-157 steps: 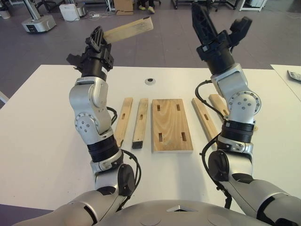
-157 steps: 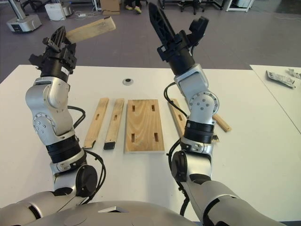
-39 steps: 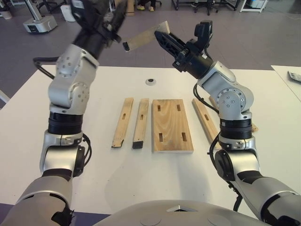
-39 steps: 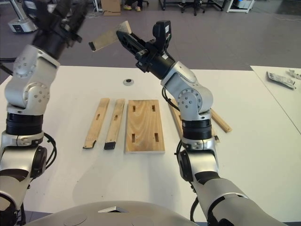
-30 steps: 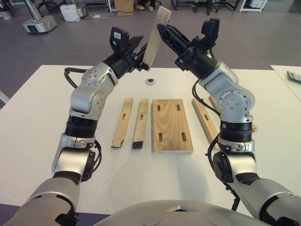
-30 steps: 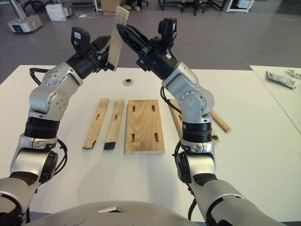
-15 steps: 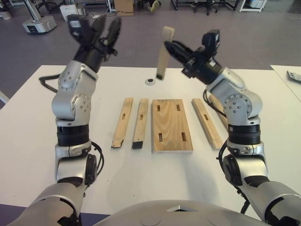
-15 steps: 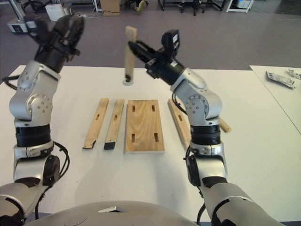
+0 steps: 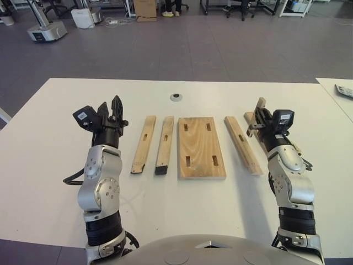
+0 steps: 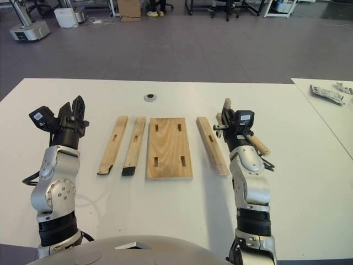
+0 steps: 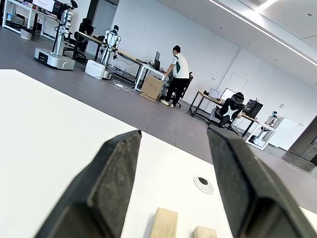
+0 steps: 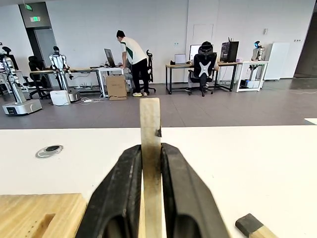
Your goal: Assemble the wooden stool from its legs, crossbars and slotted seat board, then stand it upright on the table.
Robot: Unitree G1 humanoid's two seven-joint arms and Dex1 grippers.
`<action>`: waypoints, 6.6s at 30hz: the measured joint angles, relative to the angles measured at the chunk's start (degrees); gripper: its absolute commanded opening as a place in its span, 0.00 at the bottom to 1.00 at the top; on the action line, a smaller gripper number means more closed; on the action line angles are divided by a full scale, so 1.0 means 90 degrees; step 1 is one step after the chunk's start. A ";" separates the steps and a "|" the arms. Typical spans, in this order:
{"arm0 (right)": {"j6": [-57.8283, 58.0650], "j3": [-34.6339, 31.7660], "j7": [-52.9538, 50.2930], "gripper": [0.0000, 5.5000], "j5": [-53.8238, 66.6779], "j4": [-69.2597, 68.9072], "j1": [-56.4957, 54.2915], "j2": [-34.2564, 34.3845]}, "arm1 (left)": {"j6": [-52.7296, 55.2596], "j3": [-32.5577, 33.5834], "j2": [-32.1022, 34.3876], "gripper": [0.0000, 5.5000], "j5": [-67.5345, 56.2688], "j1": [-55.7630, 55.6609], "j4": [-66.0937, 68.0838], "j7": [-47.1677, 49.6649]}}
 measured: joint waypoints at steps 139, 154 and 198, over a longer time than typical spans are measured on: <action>0.5261 0.0112 0.3424 0.38 0.6398 -0.0251 -0.2944 -0.1187 | 0.4506 0.0525 0.3314 0.83 -0.7550 -0.3917 0.3055 -0.3466; 0.5283 0.0390 0.3450 0.38 0.6669 -0.0371 -0.2701 -0.1295 | 0.4452 0.0507 0.3294 0.42 -0.7830 -0.3789 0.3019 -0.3211; 0.2830 -0.1132 0.3398 0.61 0.4509 0.1760 -0.4665 -0.2708 | -0.0109 -0.1368 0.3398 0.38 -0.1619 -0.1716 0.1494 -0.7820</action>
